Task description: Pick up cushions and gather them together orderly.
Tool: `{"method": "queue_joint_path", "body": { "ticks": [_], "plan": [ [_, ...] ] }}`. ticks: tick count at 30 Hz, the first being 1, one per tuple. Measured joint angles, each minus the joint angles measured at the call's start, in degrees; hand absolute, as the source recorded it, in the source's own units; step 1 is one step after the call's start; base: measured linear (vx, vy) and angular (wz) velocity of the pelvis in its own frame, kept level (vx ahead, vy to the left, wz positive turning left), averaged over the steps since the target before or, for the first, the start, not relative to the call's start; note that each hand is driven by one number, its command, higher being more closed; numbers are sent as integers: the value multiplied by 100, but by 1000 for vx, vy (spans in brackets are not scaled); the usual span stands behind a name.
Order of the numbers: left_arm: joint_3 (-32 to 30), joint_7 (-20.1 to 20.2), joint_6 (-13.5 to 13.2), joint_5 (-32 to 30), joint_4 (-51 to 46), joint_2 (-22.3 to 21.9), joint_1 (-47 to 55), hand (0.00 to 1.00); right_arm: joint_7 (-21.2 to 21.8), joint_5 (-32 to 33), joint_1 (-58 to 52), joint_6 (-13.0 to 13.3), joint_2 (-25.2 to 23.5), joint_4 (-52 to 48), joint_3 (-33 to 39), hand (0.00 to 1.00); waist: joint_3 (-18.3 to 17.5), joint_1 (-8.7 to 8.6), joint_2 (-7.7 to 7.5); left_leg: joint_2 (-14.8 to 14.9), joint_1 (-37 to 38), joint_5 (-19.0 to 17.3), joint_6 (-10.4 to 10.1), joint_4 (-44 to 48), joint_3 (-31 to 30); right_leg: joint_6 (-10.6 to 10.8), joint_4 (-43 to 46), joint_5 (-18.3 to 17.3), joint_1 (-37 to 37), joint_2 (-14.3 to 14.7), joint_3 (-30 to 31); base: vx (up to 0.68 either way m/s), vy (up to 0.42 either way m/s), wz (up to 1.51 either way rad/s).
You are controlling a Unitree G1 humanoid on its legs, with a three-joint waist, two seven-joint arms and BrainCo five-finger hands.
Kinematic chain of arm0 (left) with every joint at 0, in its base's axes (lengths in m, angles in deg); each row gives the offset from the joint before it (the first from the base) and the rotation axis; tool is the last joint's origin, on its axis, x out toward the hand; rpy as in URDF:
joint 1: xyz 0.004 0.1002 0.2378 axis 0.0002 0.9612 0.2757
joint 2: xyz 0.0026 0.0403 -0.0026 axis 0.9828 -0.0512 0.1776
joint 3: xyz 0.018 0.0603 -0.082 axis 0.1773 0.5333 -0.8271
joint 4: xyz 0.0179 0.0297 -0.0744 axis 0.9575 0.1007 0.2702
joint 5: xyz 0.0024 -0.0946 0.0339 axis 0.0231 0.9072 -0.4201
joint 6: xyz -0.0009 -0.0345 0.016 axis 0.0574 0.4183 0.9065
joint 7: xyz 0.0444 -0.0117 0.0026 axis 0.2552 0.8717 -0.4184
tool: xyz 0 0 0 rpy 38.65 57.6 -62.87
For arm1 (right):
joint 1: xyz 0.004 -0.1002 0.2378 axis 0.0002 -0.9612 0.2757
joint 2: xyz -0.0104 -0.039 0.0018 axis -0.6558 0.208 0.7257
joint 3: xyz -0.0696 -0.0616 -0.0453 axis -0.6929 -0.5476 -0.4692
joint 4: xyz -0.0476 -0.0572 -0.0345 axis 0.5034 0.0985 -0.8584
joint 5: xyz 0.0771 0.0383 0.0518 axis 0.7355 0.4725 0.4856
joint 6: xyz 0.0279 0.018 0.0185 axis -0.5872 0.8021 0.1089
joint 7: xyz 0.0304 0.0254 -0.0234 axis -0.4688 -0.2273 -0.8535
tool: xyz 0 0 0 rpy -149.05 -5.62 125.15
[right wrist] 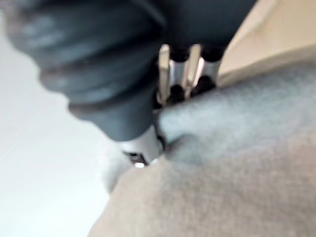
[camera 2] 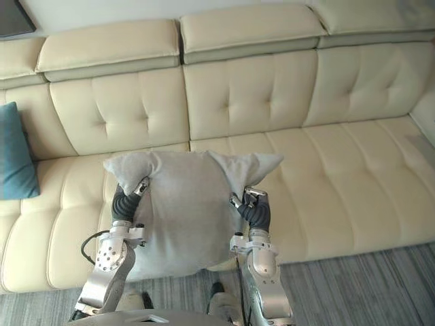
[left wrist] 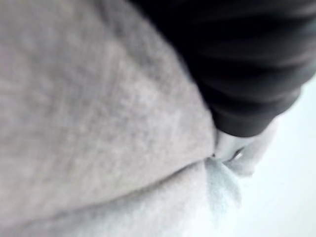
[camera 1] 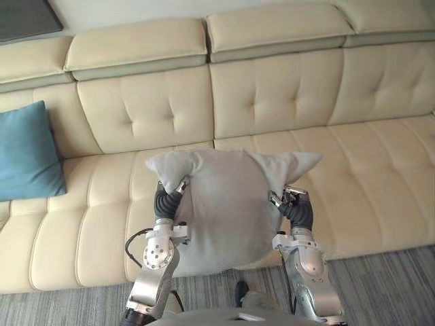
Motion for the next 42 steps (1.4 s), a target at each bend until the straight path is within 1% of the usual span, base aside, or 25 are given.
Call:
{"method": "queue_joint_path", "body": {
  "ticks": [1,2,3,4,5,6,7,8,9,11,12,13,15,18,21,22,25,26,29,32,34,38,42],
  "plan": [
    [1,9,2,-1,-42,-3,12,100,0,1,0,2,-18,-1,0,100,22,39,-45,-45,-85,-34,32,-280,63,4,17,-1,25,-70,-20,336,298,22],
    [19,30,7,-4,-211,-30,45,100,0,3,5,28,-52,-30,5,100,2,94,-5,-340,5,23,43,-1855,68,143,239,-53,-11,-252,-221,274,274,29],
    [19,54,5,-6,-363,-43,77,100,2,3,-13,33,-88,-94,7,100,-59,89,113,-554,414,773,180,-3190,48,452,479,-250,-33,-322,-317,380,388,58],
    [-45,51,-25,-11,-439,25,0,100,31,-1,7,12,-243,-64,-11,100,-5,87,-188,-917,631,835,53,-3596,22,641,885,-657,-200,-579,-242,314,249,60],
    [-128,39,-40,-9,-440,24,23,100,81,-1,-63,-17,-346,-56,-4,100,-4,171,-183,-896,628,821,83,-3658,-114,614,855,-764,-307,-429,-137,279,192,53],
    [-154,39,-43,-9,-440,25,32,100,105,-3,-56,-17,-378,-55,-5,100,-4,175,-176,-879,644,821,83,-3684,-157,598,803,-769,-328,-359,-128,179,30,38],
    [-186,40,-71,-8,-439,29,65,100,139,-15,-98,-18,-494,-48,-12,100,-7,188,-176,-844,773,820,79,-3802,-247,520,589,-735,-418,-172,-96,126,-11,30],
    [-184,40,-86,-1,-435,35,99,100,139,-14,-101,-18,-563,-34,-8,100,-17,184,-197,-867,881,802,46,-3851,-251,446,280,-423,-467,-96,-17,159,-49,24],
    [-151,41,-116,29,-336,43,153,100,139,-16,-68,2,-586,41,-3,100,-136,139,-183,-952,969,714,-85,-3883,-262,495,127,138,-538,-23,102,100,-48,0],
    [-90,44,-118,102,-177,49,131,100,136,-16,129,7,-409,243,18,100,-220,144,-102,-916,1047,694,-145,-4083,-144,516,-226,335,-460,-1,273,114,18,-47],
    [-46,44,-119,142,-63,49,86,100,126,-15,235,5,-348,367,45,100,-220,123,-103,-918,1055,707,-166,-4145,-93,533,-380,466,-470,34,363,68,42,-69],
    [15,40,-110,144,126,73,29,100,119,-15,275,3,-304,575,89,100,-241,85,-138,-932,1055,708,-169,-4195,-73,542,-577,624,-458,77,482,-22,13,-47],
    [100,22,-93,144,356,146,-60,100,116,-16,279,2,-312,792,161,100,-257,35,-218,-972,1110,723,-182,-4284,37,548,-757,777,-448,66,607,-41,21,-42],
    [277,-10,-81,148,455,319,-103,100,108,-22,286,0,-300,1038,202,100,-265,-63,-232,-1078,1144,782,-125,-4353,34,570,-850,875,-451,-5,720,-77,44,-16],
    [319,-30,-81,151,463,398,-106,100,107,-68,318,-12,-302,1255,196,100,-269,-76,-236,-1153,1139,878,-86,-4402,-40,578,-874,922,-455,-49,730,-138,24,6],
    [322,-30,-81,161,465,463,-108,100,108,-70,336,-13,-306,1367,177,0,-293,-78,-266,-1181,1140,962,-91,-4489,-101,580,-874,931,-474,-60,710,-134,-1,10],
    [355,-30,-80,199,535,528,-108,100,108,-79,353,-18,-313,1543,174,0,-334,-61,-317,-1207,1181,1098,-106,-4636,-135,577,-873,947,-513,-60,695,-122,-10,6],
    [359,-29,-80,199,588,535,-109,100,108,-88,368,-18,-313,1649,174,0,-352,-69,-332,-1237,1237,1168,-107,-4752,-138,546,-875,927,-515,-66,706,-97,-6,0],
    [468,-25,9,196,694,554,-151,100,106,-296,356,-29,-313,1896,186,0,-417,-118,-339,-1297,1248,1360,-106,-5021,-162,559,-900,992,-614,-99,701,-96,5,1],
    [532,-6,46,194,694,553,-152,100,111,-296,298,-79,-323,1911,214,0,-417,-155,-338,-1352,1312,1461,-117,-5218,-184,586,-944,1036,-613,-125,690,-60,12,2],
    [535,7,57,194,694,553,-191,100,112,-295,288,-81,-353,1921,333,0,-421,-184,-333,-1385,1364,1497,-142,-5345,-186,610,-946,1052,-614,-138,683,-20,9,0],
    [524,33,77,188,690,553,-340,100,116,-284,259,-82,-504,2149,728,0,-424,-237,-328,-1431,1422,1586,-84,-5475,-210,667,-951,1088,-598,-153,666,-6,9,2],
    [525,214,77,168,623,551,-366,100,131,-219,99,-85,-516,2361,1333,0,-427,-276,-323,-1470,1444,1602,-67,-5512,-240,675,-981,1096,-539,-166,639,29,5,3]
  ]
}}
